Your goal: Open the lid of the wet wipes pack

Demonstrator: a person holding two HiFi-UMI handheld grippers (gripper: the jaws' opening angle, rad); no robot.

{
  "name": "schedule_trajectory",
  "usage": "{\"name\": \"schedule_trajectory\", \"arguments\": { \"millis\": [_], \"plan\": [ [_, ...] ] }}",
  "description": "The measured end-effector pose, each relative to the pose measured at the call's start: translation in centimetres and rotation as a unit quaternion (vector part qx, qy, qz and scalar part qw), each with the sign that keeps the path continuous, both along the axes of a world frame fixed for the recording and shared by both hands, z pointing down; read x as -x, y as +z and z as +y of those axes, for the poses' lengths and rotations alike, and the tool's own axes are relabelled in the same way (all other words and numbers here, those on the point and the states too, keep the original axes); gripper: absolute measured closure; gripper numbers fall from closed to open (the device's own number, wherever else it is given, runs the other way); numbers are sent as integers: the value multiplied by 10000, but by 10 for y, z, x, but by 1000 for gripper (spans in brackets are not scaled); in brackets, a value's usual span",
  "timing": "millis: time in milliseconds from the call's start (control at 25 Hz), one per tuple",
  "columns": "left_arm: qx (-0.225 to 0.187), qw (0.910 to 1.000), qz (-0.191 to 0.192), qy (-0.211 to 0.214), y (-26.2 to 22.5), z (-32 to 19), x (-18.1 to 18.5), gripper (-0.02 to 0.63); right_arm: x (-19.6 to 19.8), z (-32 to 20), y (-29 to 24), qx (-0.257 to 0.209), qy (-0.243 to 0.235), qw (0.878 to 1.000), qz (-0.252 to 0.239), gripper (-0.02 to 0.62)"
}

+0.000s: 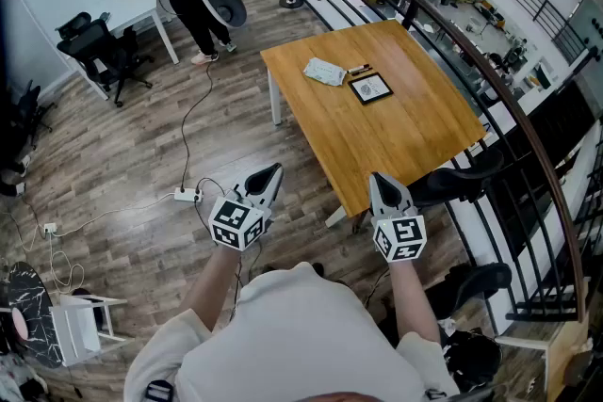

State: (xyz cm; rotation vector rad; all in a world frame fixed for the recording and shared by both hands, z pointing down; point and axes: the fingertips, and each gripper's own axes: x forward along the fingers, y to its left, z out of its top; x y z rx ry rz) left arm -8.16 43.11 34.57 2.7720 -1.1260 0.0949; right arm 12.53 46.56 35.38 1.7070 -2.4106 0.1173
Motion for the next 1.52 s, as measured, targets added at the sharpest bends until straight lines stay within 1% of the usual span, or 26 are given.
{"name": "schedule_trajectory", "arguments": {
  "millis": [360,880,1080,1320,1360,1440,1520],
  "plan": [
    [32,10000,7,-11,4,-4,-4,611,-3,-5,2,-11,-20,10000,26,593],
    [71,9999,-80,-61,11,-2,-19,611,-19,-7,9,17,-82,10000,7,593],
    [74,9999,-117,-96,13,-2,-29,611,-25,-9,13,58,-276,9996,65,592],
    [15,9999,-145,-62,15,5,-52,611,-34,-4,29,231,-594,9978,168,581],
    [11,9999,-135,-79,15,5,-55,603,-36,-4,32,253,-642,9975,174,578],
    [17,9999,-113,-108,17,5,-61,566,-40,-4,36,278,-717,9969,181,574],
    [27,9999,-97,-115,18,5,-65,548,-44,-5,40,282,-775,9964,199,564]
  ]
}}
